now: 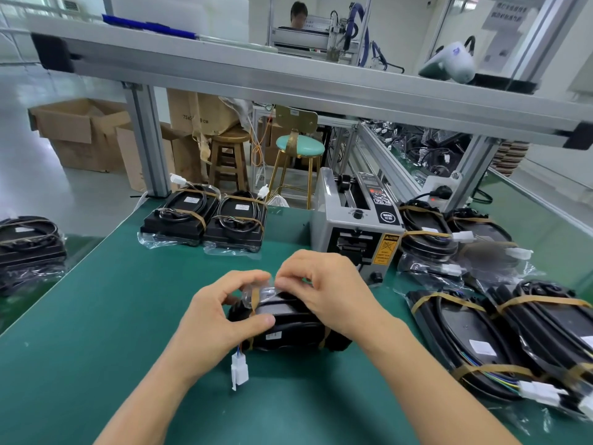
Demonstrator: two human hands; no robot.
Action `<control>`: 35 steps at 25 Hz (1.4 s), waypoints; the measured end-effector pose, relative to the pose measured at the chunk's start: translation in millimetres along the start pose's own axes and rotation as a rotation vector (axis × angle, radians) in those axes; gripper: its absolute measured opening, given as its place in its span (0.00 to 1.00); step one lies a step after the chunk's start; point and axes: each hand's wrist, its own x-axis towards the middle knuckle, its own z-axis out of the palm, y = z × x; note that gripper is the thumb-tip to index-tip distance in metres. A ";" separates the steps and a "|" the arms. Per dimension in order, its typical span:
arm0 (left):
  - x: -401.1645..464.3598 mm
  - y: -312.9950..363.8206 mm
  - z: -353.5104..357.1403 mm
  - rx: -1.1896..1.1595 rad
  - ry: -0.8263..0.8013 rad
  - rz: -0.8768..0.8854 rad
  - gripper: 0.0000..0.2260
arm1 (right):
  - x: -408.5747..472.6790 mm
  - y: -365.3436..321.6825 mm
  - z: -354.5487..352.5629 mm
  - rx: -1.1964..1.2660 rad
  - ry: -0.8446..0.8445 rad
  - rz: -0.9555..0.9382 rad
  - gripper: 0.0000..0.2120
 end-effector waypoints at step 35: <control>-9.2 -12.1 -14.0 0.247 0.169 0.146 0.29 | -18.4 33.0 -33.5 0.202 0.422 0.518 0.08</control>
